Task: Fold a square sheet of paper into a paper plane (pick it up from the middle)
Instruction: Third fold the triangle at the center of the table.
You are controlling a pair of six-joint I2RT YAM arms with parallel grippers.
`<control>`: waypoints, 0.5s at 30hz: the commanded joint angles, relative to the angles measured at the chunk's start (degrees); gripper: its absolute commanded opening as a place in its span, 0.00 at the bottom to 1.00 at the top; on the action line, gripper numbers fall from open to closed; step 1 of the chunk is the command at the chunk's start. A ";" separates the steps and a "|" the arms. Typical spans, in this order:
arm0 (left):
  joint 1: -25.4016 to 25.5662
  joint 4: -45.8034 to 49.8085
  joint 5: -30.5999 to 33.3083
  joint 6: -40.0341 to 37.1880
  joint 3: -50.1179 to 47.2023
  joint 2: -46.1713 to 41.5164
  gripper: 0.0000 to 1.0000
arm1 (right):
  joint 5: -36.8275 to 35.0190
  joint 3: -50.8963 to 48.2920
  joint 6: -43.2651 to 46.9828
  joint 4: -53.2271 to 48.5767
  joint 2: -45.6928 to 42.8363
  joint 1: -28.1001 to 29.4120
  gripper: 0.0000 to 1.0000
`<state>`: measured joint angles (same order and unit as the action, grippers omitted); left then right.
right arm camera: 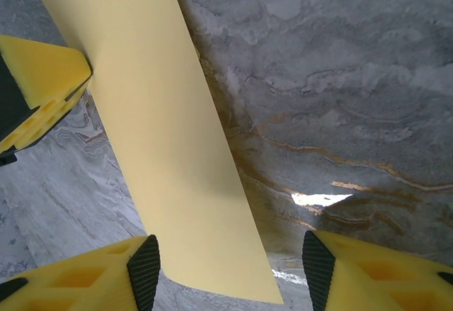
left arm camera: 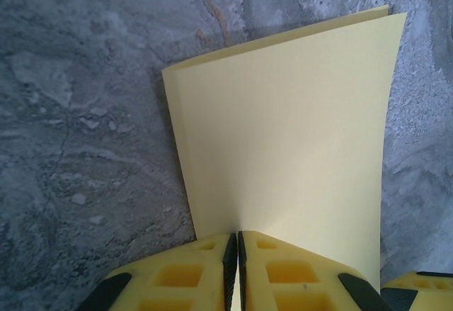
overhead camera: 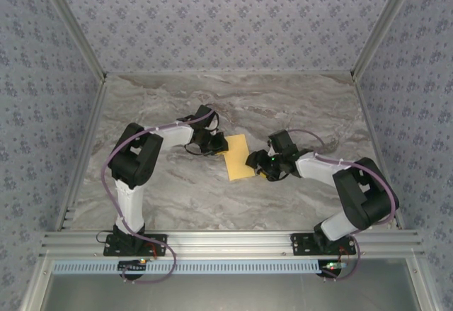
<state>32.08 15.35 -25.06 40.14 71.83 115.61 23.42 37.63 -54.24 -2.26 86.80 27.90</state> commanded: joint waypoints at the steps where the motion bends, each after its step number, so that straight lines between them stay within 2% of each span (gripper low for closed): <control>1: 0.44 4.60 5.11 -0.41 -2.22 3.04 0.16 | 0.55 0.21 -0.59 1.15 1.41 0.22 0.56; 10: 0.49 4.77 5.12 -0.40 -2.15 3.01 0.15 | 5.45 -0.55 -1.58 4.34 1.56 0.53 0.50; 15: 0.44 4.93 5.20 -0.33 -2.00 2.91 0.15 | 5.00 -1.23 -2.43 4.09 0.65 0.33 0.44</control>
<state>32.10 15.38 -24.86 40.14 71.83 115.61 27.53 37.43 -55.29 1.58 88.60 28.16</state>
